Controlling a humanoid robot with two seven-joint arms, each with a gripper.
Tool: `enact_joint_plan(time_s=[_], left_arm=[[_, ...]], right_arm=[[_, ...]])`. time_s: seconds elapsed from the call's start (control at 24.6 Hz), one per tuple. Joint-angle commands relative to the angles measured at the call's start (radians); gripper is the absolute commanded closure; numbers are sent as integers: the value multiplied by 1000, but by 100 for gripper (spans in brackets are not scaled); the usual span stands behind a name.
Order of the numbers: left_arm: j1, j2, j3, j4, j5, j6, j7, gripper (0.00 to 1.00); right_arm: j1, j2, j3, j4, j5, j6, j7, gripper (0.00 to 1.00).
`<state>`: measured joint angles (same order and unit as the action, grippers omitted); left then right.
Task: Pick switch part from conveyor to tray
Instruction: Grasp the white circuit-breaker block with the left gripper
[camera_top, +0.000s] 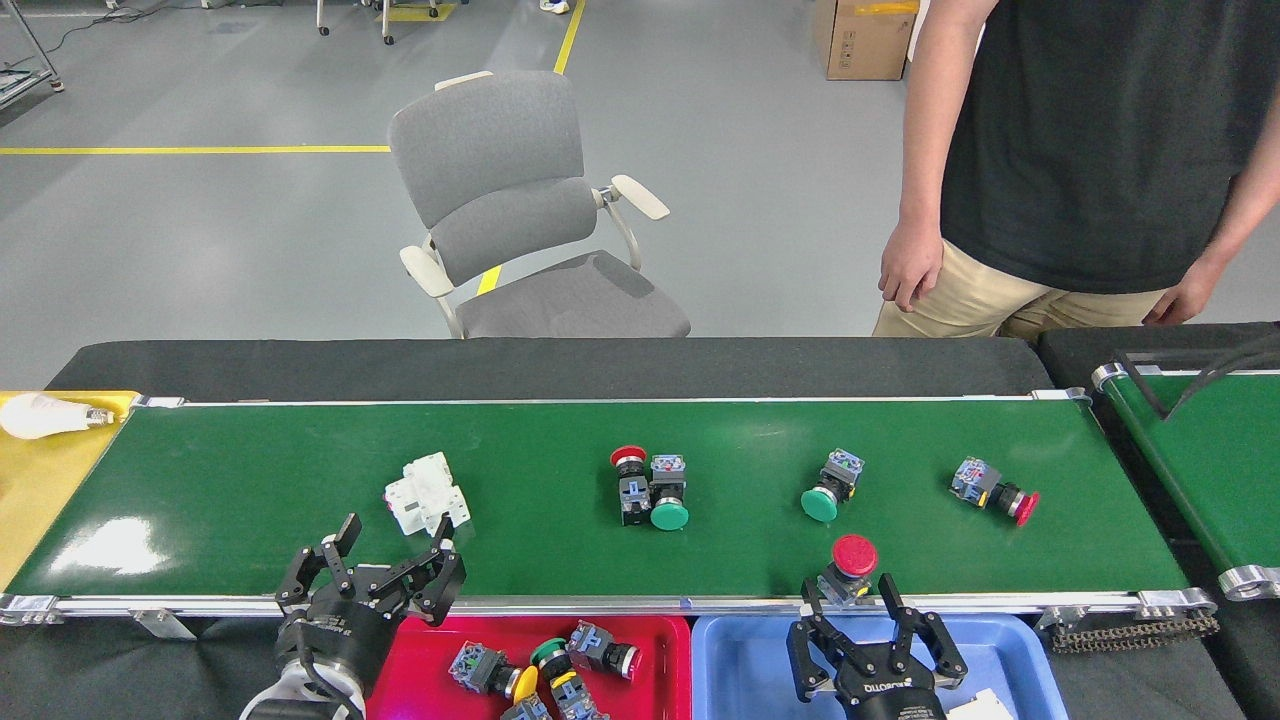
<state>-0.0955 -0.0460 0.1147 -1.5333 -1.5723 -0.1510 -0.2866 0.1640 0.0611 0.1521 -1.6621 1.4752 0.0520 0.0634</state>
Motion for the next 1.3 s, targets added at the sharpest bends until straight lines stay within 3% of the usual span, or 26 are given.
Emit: enact_joint_plan(time_s=[0.0,0.2,0.32,0.37,0.41,0.45,0.49,0.65,0.69,0.77,0.85,0.97,1.1,1.18,1.26], left_arm=[[-27,8,5,21,-2,21,-2,0],[-64,26,11,101,-3,65,-2,0],[-81,34,17,136,-2,99,-2,0],[-90,34,23,148,-2,113,-2,0],[-101,35,25,159,-3,123,0,0],[-116,35,23,176,-3,136,1,0],[-135,35,23,191,-3,148,1,0],[-204,48,22,280,-3,218,7,2],[-205,57,22,291,-3,231,7,6],[-201,64,22,300,-2,237,9,28],[-182,61,23,297,8,237,23,58],[-148,57,25,278,8,228,90,77],[-90,57,13,185,6,200,116,82],[-29,55,10,71,6,93,116,82],[45,37,3,-45,6,-85,118,82]], right_arm=[[-15,-6,18,-11,-1,-4,12,94],[-55,-26,138,-13,-1,-24,12,95],[-89,-37,262,-18,-1,-124,12,95],[-93,-37,305,-19,1,-170,7,90],[-100,-38,340,-19,1,-212,10,57],[-104,-37,371,-16,2,-239,12,4],[-104,-38,389,-8,2,-264,13,0],[-103,-35,396,2,-7,-282,13,0],[-104,-30,394,-1,-9,-281,12,0],[-95,-35,363,-19,-21,-271,3,0],[-41,-35,218,-56,-45,-264,-2,0],[78,-18,-31,-82,-76,-262,-73,0],[134,3,-223,-76,-122,-258,-102,0],[134,6,-276,-71,-124,-235,-97,0],[109,0,-275,-56,-124,-170,-94,0]])
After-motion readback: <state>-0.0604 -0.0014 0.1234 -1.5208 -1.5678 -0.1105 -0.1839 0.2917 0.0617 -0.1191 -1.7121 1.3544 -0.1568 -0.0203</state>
